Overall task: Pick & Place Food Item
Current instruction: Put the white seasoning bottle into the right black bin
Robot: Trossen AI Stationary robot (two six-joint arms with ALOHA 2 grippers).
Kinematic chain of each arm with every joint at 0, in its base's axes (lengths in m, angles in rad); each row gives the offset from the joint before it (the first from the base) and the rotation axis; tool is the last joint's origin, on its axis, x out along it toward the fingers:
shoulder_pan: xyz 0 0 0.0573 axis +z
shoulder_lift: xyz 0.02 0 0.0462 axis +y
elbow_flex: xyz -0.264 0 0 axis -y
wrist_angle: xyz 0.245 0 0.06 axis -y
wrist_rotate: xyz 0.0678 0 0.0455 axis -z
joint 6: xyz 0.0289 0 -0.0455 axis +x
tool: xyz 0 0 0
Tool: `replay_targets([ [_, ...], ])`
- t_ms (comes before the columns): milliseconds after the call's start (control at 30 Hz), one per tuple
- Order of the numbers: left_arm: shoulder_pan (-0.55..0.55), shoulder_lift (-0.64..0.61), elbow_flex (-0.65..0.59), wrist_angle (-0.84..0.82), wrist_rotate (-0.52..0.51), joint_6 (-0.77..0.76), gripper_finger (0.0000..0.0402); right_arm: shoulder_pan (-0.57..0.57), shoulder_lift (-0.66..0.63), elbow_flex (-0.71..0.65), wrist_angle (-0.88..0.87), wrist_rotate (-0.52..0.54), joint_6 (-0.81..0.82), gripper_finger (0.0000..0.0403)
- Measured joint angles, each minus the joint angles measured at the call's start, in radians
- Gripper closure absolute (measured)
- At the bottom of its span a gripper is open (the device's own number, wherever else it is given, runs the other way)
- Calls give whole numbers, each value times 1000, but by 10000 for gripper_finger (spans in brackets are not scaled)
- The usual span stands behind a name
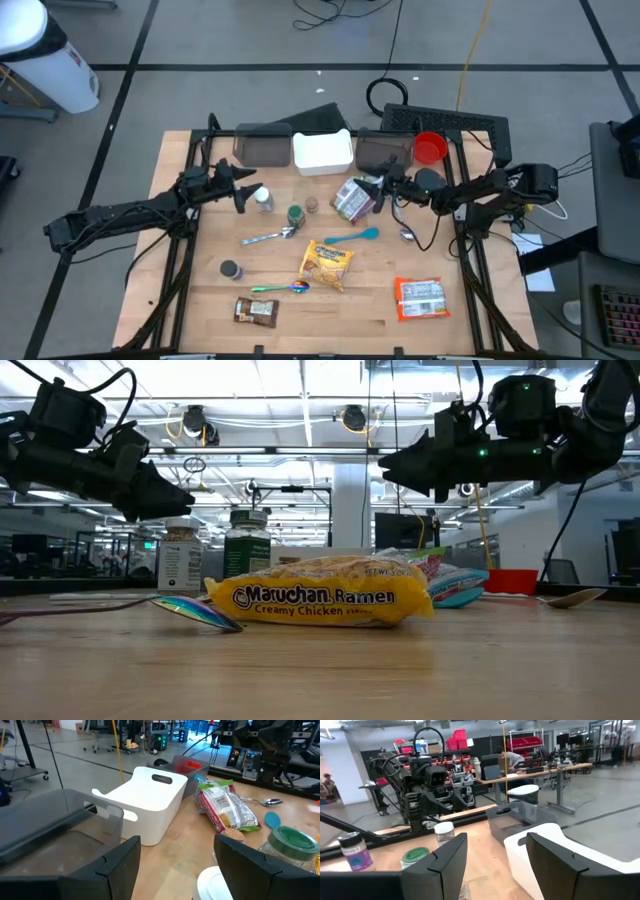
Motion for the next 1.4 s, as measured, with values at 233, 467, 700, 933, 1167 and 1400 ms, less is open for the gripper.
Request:
replay_targets([
  [233,0,0,0,-8,-14,-46,133,1,0,0,-18,-18,102,206],
  [467,0,0,0,-61,11,-39,132,2,0,0,-25,-62,136,206],
  [700,0,0,0,-109,16,-31,132,2,0,0,-24,-51,137,206],
  [933,0,0,1,-113,92,-56,133,2,0,0,-29,-49,127,206],
  [1167,0,0,1,-37,126,-76,133,2,0,0,-28,-49,121,206],
  [1400,0,0,1,33,165,-147,133,2,0,0,-30,-49,126,206],
])
